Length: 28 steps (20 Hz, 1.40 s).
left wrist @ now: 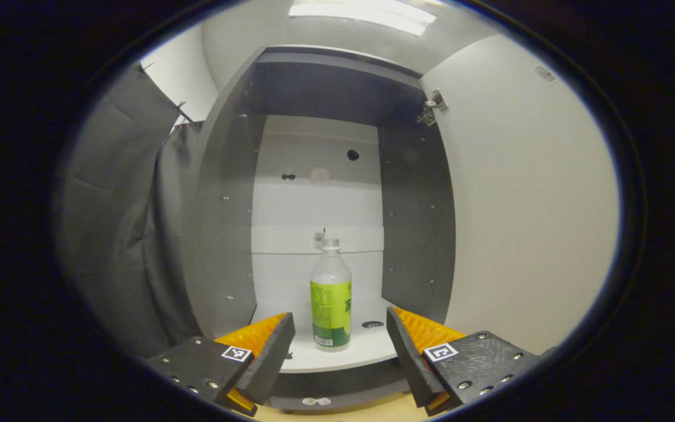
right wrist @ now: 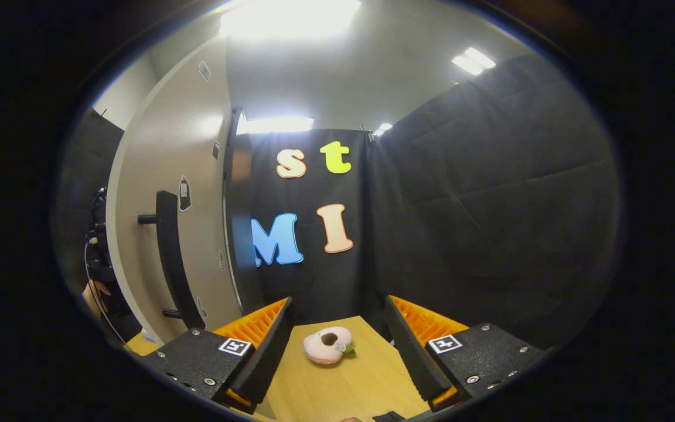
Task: Open the cabinet door with the right hand, grasp the bottle in the cabinet with the left hand and place it on the coaster, then close the cabinet door with the right hand.
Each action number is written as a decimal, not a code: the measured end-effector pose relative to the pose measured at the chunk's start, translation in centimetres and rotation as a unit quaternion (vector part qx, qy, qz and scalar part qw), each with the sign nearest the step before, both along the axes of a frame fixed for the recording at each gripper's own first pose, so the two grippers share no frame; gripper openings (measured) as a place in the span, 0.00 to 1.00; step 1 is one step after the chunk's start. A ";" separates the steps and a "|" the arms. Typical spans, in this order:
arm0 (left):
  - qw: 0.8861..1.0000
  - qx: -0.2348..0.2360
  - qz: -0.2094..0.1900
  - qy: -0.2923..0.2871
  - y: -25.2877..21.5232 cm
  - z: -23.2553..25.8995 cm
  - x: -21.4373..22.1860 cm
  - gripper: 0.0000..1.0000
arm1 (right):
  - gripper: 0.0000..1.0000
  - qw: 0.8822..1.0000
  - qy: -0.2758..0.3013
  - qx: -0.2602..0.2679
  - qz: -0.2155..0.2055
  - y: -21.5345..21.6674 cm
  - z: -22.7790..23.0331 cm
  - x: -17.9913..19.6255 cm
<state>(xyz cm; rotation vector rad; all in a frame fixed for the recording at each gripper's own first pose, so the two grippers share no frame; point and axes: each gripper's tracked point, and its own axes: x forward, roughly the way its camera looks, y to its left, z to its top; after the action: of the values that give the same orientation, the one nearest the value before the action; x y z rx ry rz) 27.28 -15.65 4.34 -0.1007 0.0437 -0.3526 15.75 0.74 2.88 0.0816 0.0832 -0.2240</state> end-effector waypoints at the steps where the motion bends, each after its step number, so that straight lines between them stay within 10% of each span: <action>1: 1.000 0.003 -0.001 -0.003 -0.3 -0.5 1.2 0.90 | 0.94 1.000 0.002 0.000 -0.009 -0.2 -0.2 -0.1; 15: 0.999 0.029 -0.018 0.002 -2.9 -5.1 10.1 0.90 | 0.94 0.997 0.036 0.003 -0.071 -0.3 -3.0 -0.3; 17: 0.999 0.027 -0.019 0.000 -2.9 -4.7 9.9 0.91 | 0.94 0.997 0.036 0.000 -0.070 -0.1 -3.2 -0.3; 18: 0.999 0.027 -0.022 0.003 -3.1 -5.0 9.9 0.68 | 0.94 0.997 0.036 -0.001 -0.068 0.0 -3.3 -0.1; 28: 1.000 0.005 -0.008 -0.021 -0.5 -1.1 3.7 0.68 | 0.94 1.000 0.022 0.011 -0.016 0.7 -2.9 -0.3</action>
<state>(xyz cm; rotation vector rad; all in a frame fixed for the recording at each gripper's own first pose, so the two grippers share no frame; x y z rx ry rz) 30.98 -16.18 3.26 -0.0827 0.0057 -0.3700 15.48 1.43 -0.06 0.1004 0.1281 -0.2571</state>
